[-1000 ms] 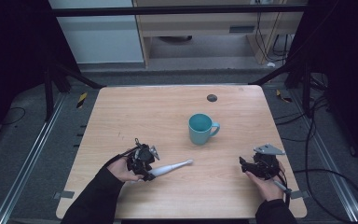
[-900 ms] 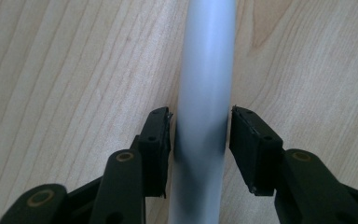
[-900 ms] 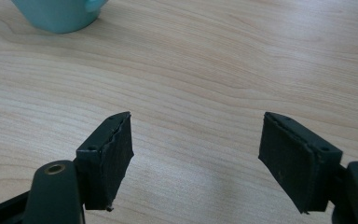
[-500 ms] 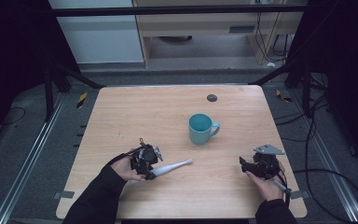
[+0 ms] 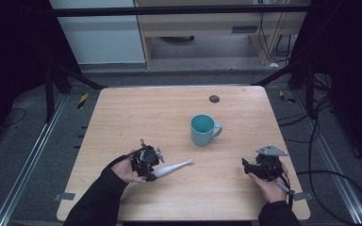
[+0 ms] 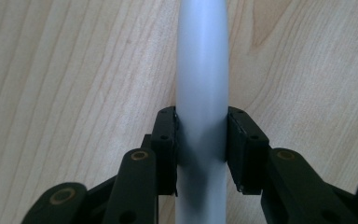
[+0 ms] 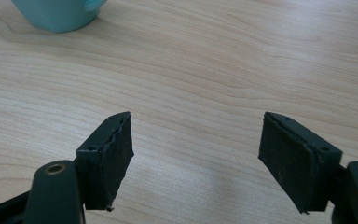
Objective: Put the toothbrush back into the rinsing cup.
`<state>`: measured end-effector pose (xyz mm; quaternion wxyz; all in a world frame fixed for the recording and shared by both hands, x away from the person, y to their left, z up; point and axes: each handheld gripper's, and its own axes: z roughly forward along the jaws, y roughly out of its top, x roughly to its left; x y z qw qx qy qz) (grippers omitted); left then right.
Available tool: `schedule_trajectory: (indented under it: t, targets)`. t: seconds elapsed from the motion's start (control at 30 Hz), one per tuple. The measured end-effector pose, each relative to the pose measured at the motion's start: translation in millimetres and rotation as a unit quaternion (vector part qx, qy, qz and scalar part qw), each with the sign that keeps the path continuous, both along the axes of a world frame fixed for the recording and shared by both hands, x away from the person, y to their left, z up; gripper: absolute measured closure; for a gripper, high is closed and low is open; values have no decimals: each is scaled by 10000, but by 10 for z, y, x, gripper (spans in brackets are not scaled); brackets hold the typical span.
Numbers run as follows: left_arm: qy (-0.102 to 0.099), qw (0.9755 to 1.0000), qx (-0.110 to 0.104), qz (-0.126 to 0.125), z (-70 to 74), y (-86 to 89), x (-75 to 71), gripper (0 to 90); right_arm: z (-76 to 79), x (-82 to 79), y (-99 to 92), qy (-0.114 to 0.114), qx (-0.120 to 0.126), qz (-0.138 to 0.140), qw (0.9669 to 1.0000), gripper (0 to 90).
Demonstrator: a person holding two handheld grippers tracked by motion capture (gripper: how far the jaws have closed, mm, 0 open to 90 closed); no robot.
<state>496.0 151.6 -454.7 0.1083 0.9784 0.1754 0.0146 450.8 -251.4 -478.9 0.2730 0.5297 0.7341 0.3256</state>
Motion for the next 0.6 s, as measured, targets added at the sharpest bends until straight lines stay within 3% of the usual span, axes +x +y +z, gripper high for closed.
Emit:
schedule_trajectory:
  t: [0.27, 0.33, 0.37, 0.5, 0.57, 0.6]
  targets:
    - [-304, 9985, -406, 214, 229, 106, -52, 660, 2, -7, -11, -24, 11, -27, 10000, 255]
    - [-422, 9963, -620, 422, 329, 185, -61, 660, 0, -7, -16, -39, 15, -30, 10000, 254]
    - [-422, 9963, -620, 422, 329, 185, -61, 660, 0, -7, -16, -39, 15, -30, 10000, 254]
    - [-577, 9925, -847, 661, 446, 318, -53, 660, -1, -11, -22, -33, 35, -45, 10000, 253]
    - [-672, 9889, -1062, 793, 525, 428, -50, 660, -3, -11, -26, -29, 29, -55, 10000, 252]
    - [-672, 9889, -1062, 793, 525, 428, -50, 660, -3, -11, -26, -29, 29, -55, 10000, 252]
